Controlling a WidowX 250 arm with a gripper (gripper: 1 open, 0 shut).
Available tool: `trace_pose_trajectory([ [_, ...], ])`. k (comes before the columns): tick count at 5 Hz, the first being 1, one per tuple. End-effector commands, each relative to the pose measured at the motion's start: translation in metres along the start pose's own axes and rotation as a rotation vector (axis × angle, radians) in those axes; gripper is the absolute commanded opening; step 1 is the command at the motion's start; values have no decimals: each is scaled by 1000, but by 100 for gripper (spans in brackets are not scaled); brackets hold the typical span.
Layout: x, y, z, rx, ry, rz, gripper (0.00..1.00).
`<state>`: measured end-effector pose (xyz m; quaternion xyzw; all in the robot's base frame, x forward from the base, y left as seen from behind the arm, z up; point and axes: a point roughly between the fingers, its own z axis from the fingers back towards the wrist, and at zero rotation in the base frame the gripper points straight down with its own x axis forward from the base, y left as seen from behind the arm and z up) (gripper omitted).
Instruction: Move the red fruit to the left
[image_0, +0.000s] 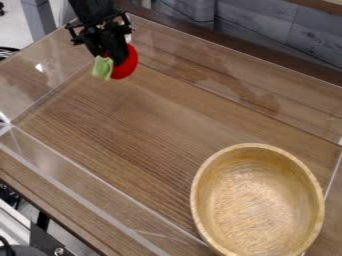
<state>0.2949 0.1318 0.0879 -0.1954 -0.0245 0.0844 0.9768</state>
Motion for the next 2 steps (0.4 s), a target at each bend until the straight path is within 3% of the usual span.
trace_pose_trajectory([
  [1, 1, 5, 6, 21, -49, -19, 0],
  [2, -4, 8, -4, 17, -50, -23, 0],
])
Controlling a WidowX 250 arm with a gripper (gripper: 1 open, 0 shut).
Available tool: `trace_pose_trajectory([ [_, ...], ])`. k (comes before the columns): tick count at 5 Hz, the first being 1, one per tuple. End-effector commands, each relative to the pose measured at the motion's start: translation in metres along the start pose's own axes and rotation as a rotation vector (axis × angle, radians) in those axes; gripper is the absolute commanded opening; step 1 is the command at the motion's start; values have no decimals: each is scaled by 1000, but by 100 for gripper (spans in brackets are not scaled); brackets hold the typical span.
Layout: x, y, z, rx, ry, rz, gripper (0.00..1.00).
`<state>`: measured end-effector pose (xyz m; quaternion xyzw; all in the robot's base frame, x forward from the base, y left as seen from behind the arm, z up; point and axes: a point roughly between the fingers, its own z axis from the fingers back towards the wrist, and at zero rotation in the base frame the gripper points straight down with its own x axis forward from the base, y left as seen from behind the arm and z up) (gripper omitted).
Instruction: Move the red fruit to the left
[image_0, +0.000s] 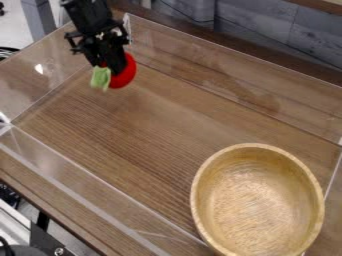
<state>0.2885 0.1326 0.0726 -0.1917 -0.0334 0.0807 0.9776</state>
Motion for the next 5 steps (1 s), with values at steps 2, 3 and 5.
trace_pose_trajectory([
  [2, 15, 18, 40, -1, -6, -61, 0],
  [3, 14, 20, 29, -14, 8, -62, 0],
  [5, 8, 16, 24, -46, 19, -13, 0],
])
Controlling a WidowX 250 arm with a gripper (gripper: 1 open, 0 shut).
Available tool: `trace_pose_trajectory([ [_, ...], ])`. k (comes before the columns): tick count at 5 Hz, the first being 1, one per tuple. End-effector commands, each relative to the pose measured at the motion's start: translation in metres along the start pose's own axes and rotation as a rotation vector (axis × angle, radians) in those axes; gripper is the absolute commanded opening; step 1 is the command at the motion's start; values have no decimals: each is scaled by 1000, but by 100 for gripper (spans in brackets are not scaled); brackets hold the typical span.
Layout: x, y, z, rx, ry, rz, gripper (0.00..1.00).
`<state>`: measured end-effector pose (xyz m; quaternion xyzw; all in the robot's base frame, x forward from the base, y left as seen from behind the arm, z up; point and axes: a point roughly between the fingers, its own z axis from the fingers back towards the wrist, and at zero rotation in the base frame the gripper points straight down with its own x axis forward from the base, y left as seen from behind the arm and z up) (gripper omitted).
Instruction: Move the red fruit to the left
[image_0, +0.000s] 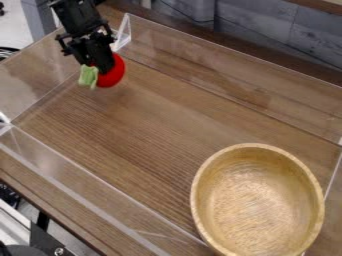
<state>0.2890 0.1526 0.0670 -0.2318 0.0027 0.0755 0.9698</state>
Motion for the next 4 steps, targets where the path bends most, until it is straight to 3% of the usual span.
trace_pose_trajectory([
  [1, -4, -10, 27, 18, -70, 20, 0],
  [4, -21, -15, 20, 25, -30, -13, 0],
])
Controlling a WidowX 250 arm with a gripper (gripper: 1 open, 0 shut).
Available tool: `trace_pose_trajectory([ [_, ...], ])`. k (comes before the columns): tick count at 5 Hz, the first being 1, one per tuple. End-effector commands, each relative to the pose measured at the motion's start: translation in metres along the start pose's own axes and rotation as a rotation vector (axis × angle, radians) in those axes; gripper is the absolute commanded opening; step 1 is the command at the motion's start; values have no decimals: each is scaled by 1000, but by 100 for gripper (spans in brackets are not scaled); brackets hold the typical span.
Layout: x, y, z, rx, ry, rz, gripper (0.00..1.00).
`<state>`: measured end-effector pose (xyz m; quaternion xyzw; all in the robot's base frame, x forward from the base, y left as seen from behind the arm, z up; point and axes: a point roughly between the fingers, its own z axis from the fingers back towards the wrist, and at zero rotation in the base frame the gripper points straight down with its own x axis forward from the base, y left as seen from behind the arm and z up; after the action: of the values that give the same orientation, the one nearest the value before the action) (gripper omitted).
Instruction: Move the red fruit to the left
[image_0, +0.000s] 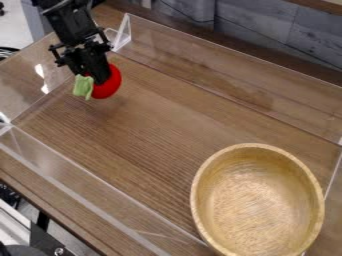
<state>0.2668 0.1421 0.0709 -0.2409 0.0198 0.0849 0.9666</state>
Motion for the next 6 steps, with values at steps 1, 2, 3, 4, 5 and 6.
trace_pose_trajectory([
  [1, 3, -13, 13, 48, -13, -127, 0],
  [2, 4, -18, 6, 53, 34, -212, 0],
  [3, 14, -20, 5, 48, 13, -158, 0],
  [4, 23, -21, 2, 44, -7, -101, 0],
  [5, 29, -20, 1, 44, -24, -43, 100],
  [6, 26, -25, 3, 46, 0, -58, 100],
])
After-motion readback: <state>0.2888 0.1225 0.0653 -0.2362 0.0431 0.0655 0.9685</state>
